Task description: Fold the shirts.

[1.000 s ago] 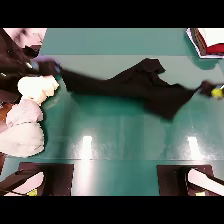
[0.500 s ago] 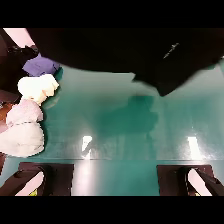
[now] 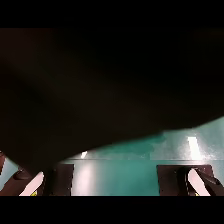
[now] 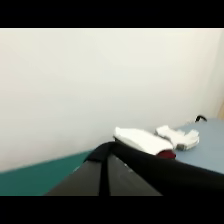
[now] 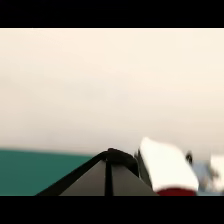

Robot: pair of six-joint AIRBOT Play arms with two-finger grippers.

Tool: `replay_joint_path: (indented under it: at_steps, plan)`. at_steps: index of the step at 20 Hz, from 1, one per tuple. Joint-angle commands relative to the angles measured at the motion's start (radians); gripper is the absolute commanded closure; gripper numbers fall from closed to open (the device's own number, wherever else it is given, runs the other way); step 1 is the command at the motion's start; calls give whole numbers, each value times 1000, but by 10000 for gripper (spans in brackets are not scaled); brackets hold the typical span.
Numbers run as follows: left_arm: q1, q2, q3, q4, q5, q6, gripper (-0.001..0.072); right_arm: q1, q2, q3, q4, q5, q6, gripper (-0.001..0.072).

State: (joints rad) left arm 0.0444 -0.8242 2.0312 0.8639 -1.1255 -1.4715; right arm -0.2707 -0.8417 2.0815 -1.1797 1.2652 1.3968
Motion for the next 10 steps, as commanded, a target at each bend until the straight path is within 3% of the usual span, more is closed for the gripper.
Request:
replay_joint_path:
  at_steps: [1, 5, 10]
  plan:
    - [1, -20, -246, 122, -137, -67, 684, 1, -118, -28, -42, 253, 64, 701]
    - [1, -153, -590, 135, -180, -50, 683, 3, -299, -276, -42, 414, 109, 701]
    - [1, -451, -750, 129, -31, 30, 682, 69, -547, -490, -45, 349, 113, 701]
